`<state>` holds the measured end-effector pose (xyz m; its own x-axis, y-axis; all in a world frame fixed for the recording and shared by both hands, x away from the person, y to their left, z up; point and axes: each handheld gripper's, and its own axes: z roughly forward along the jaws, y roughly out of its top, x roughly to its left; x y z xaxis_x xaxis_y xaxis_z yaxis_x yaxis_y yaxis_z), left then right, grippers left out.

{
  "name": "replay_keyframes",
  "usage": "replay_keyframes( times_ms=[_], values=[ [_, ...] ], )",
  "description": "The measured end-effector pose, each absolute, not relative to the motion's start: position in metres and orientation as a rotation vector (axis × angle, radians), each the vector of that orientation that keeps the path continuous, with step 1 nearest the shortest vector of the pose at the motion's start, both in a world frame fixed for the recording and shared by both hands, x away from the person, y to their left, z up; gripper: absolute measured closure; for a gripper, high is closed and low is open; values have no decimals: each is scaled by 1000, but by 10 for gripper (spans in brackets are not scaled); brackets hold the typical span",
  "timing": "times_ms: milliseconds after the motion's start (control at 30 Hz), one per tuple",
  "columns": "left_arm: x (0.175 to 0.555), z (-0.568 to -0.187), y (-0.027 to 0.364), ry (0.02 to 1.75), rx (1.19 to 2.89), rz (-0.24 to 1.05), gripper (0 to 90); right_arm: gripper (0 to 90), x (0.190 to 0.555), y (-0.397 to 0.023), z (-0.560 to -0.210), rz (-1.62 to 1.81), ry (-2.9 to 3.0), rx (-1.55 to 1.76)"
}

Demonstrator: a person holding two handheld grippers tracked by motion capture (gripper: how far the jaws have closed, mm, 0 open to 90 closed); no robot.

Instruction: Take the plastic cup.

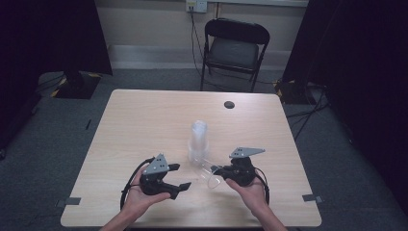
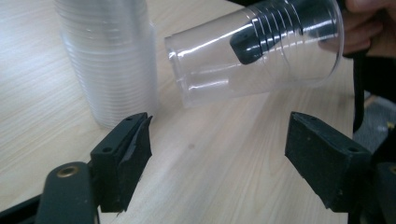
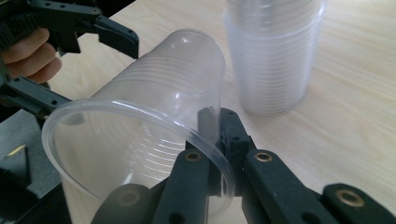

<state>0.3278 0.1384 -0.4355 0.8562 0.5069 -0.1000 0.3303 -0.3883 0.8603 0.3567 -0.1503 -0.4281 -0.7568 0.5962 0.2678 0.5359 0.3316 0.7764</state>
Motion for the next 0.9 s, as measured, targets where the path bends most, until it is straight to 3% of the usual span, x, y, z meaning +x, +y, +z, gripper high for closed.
replay_keyframes(
  times_ms=[433,900],
  values=[
    [323,-437,132,436,2096,337,239,900,364,-136,-429,1332,2701,1039],
    [313,-439,119,239,2206,424,164,900,368,-115,-423,1180,2926,970]
  ],
)
